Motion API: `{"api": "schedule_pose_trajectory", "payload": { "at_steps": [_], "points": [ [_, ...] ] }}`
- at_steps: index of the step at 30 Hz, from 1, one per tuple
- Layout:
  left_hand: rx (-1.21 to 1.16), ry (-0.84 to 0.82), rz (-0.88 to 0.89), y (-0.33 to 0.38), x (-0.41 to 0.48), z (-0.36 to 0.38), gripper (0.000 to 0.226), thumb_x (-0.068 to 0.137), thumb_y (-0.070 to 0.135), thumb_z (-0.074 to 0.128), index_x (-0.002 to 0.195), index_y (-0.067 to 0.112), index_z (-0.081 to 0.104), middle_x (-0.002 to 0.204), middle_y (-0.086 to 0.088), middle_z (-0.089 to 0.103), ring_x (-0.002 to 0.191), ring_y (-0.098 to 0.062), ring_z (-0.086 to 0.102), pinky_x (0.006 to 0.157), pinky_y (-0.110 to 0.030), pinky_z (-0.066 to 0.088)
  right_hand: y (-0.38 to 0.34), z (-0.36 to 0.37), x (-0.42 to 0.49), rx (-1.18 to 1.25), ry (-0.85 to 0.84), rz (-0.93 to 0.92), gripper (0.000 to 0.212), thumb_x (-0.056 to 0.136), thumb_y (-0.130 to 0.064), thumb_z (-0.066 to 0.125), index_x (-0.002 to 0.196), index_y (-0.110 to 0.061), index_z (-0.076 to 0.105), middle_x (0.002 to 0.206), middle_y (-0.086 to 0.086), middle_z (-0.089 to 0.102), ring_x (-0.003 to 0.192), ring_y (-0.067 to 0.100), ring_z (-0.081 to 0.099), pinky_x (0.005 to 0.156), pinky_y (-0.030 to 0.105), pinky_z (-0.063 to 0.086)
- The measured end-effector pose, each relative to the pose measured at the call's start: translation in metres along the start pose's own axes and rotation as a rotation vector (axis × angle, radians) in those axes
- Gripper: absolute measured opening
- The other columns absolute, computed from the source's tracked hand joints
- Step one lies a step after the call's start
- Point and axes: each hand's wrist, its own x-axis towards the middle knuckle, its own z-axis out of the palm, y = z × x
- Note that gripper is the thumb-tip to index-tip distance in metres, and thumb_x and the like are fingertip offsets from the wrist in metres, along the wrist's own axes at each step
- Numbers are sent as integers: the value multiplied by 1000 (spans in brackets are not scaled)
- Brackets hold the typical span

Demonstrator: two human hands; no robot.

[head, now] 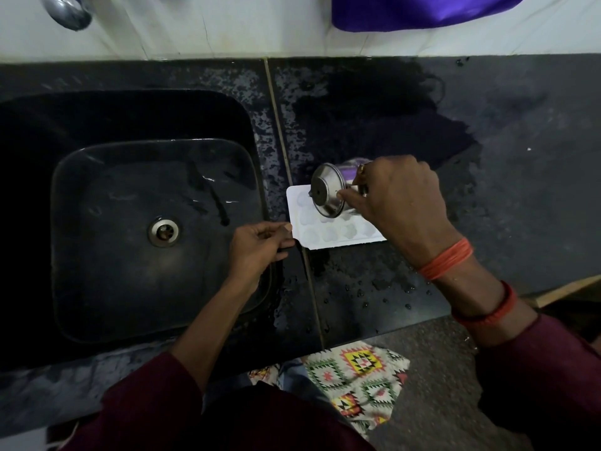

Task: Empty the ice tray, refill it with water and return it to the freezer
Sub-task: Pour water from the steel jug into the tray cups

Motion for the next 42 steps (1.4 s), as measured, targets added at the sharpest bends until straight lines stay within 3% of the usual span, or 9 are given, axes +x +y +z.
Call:
{"api": "schedule_pose_trajectory", "payload": {
  "at_steps": [15,34,42],
  "points": [
    [4,-10,1,1,-1,-1,11,93,17,74,100,9,77,89,-3,79,81,-13,78,65,-24,61,1,2,2,-15,23,-7,39,93,-51,63,101,-13,68,97,12,67,90,37,62,69,35,32],
    [1,-7,-12,3,0,0,5,93,17,74,93,13,77,87,-2,79,79,-13,78,63,-24,60,3,10,2,-1,42,-4,40,91,-50,65,96,-10,70,94,13,67,86,36,64,68,34,34],
    [10,-11,-21,4,-1,-1,4,93,19,75,92,15,77,88,-2,80,80,-13,78,64,-25,60,11,11,3,136,69,31,41,89,-52,68,92,-11,73,89,10,70,83,36,64,70,35,40]
  ]
}}
